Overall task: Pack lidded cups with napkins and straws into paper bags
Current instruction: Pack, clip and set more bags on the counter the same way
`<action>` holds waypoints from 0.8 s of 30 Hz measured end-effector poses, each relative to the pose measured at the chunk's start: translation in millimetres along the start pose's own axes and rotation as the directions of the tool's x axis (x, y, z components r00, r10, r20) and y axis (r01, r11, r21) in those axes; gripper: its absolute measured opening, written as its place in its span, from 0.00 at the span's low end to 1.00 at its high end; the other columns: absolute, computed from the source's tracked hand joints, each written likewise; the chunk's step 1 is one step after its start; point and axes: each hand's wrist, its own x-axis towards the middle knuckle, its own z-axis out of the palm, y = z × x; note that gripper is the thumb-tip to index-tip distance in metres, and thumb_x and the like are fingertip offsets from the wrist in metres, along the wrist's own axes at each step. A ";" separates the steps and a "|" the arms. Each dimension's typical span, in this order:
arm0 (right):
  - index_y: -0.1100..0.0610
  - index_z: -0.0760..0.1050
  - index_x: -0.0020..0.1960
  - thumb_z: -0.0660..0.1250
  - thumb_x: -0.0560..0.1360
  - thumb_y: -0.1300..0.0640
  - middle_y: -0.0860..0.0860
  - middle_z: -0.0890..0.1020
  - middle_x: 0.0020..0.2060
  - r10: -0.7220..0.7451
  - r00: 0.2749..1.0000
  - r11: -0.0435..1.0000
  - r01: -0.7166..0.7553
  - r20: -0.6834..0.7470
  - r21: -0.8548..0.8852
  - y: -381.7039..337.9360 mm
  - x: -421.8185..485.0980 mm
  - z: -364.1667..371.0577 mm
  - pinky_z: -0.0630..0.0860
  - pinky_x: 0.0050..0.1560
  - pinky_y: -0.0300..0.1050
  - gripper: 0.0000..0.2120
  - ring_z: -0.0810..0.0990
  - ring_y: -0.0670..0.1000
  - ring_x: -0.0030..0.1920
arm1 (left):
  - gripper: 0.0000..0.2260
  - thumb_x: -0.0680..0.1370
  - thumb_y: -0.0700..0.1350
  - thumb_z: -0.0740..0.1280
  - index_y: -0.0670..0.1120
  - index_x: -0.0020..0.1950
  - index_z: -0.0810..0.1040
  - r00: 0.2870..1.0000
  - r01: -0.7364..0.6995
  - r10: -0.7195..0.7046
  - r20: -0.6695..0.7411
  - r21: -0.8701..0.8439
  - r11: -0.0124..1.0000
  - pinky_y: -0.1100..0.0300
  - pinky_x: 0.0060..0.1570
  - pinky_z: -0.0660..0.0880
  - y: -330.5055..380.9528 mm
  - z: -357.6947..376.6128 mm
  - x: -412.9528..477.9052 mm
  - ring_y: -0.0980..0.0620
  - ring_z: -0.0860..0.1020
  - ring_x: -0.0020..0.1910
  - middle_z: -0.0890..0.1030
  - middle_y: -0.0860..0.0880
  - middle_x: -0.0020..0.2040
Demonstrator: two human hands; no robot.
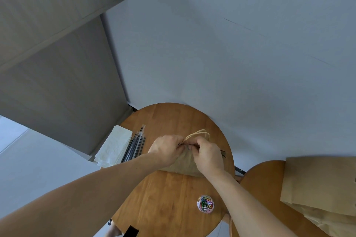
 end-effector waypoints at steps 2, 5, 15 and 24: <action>0.53 0.81 0.52 0.68 0.78 0.54 0.50 0.85 0.42 0.004 0.999 0.998 -0.001 0.043 -0.067 1.1 1.1 -0.2 0.79 0.42 0.49 0.06 0.83 0.52 0.42 | 0.06 0.80 0.48 0.62 0.52 0.46 0.77 1.000 0.007 -0.007 -0.005 -0.017 1.000 0.59 0.35 0.66 -0.7 1.7 0.6 0.52 0.76 0.40 0.77 0.56 0.38; 0.53 0.79 0.52 0.68 0.78 0.51 0.51 0.85 0.42 0.019 0.996 0.990 -0.007 0.089 -0.138 1.4 2.7 -1.8 0.79 0.42 0.50 0.08 0.83 0.54 0.42 | 0.07 0.80 0.47 0.62 0.50 0.45 0.77 1.000 0.011 -0.012 -0.018 -0.044 0.999 0.59 0.35 0.68 -0.9 3.7 0.4 0.52 0.77 0.40 0.78 0.54 0.38; 0.52 0.76 0.55 0.67 0.78 0.48 0.49 0.85 0.46 0.045 0.985 0.976 -0.008 0.164 -0.220 -1.8 9.2 -2.7 0.79 0.46 0.49 0.10 0.83 0.52 0.47 | 0.10 0.80 0.46 0.63 0.48 0.38 0.73 0.999 0.021 -0.023 -0.032 -0.059 0.998 0.59 0.33 0.65 -2.6 7.6 -4.8 0.51 0.74 0.36 0.72 0.55 0.32; 0.57 0.82 0.45 0.72 0.75 0.55 0.45 0.83 0.39 -0.316 0.912 0.941 0.336 -0.262 0.033 15.4 -25.0 -26.9 0.75 0.33 0.34 0.05 0.75 0.35 0.35 | 0.08 0.70 0.60 0.63 0.63 0.47 0.76 0.988 -0.002 0.011 0.153 -0.062 0.998 0.68 0.38 0.71 -14.6 -18.6 0.1 0.64 0.77 0.42 0.78 0.63 0.42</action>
